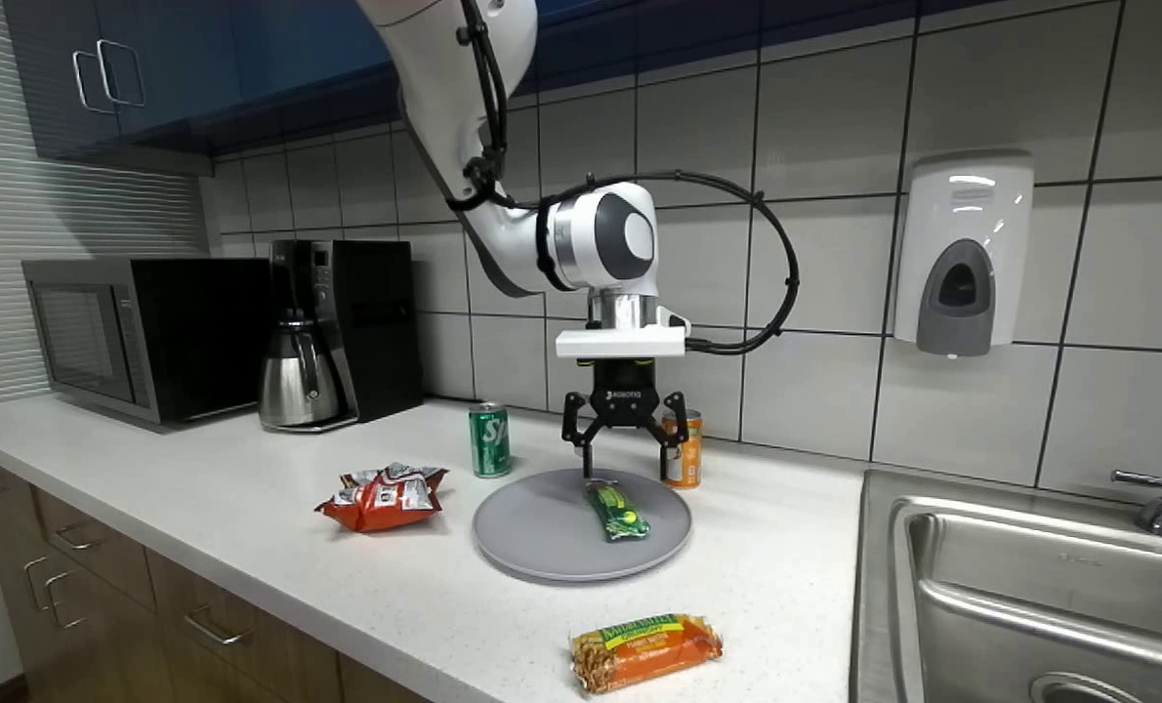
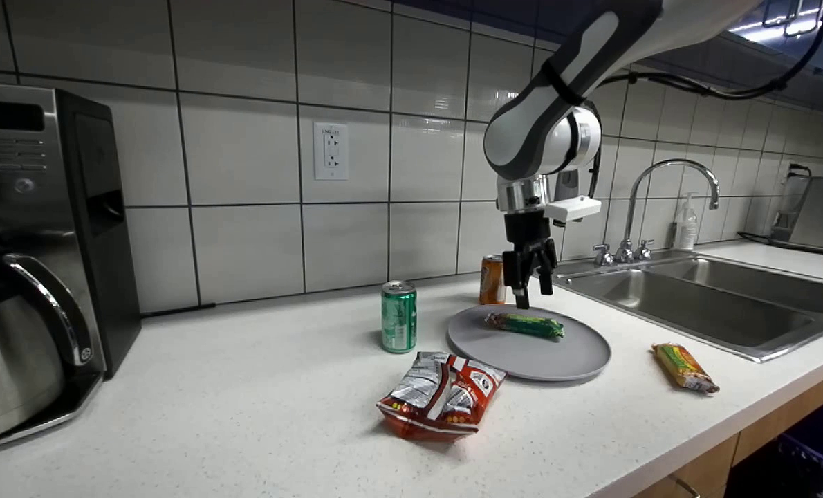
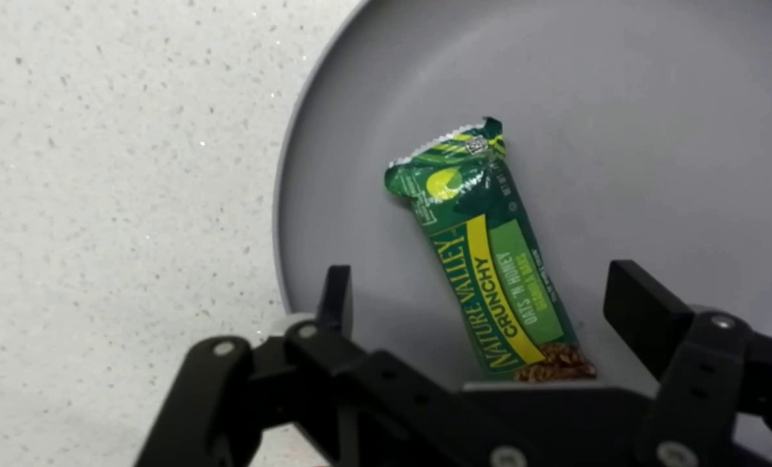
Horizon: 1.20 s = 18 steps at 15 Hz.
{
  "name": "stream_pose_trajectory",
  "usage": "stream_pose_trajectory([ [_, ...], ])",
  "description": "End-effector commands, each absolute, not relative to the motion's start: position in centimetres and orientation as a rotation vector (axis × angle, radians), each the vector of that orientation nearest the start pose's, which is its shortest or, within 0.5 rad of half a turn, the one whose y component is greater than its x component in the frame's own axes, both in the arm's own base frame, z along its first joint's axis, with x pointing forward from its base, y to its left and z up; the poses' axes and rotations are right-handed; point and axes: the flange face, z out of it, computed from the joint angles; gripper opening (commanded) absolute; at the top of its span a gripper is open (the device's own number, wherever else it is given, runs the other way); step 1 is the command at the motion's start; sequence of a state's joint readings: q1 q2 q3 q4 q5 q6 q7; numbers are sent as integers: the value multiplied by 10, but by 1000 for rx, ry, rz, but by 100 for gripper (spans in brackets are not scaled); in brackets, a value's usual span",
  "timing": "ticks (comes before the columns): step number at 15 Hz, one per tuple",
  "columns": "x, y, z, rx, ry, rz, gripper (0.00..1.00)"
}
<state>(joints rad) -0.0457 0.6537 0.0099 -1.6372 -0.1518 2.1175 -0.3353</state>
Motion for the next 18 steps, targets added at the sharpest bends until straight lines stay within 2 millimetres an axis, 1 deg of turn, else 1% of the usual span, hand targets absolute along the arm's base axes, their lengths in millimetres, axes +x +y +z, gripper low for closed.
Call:
stream_pose_trajectory([
  [1,649,-43,243,-3193,-404,279,100],
  [6,629,-51,250,-3232,-107,286,100],
  [8,618,-54,249,-3236,31,288,100],
  [11,603,-60,248,-3234,189,271,100],
  [18,565,-73,253,-3212,426,215,100],
])
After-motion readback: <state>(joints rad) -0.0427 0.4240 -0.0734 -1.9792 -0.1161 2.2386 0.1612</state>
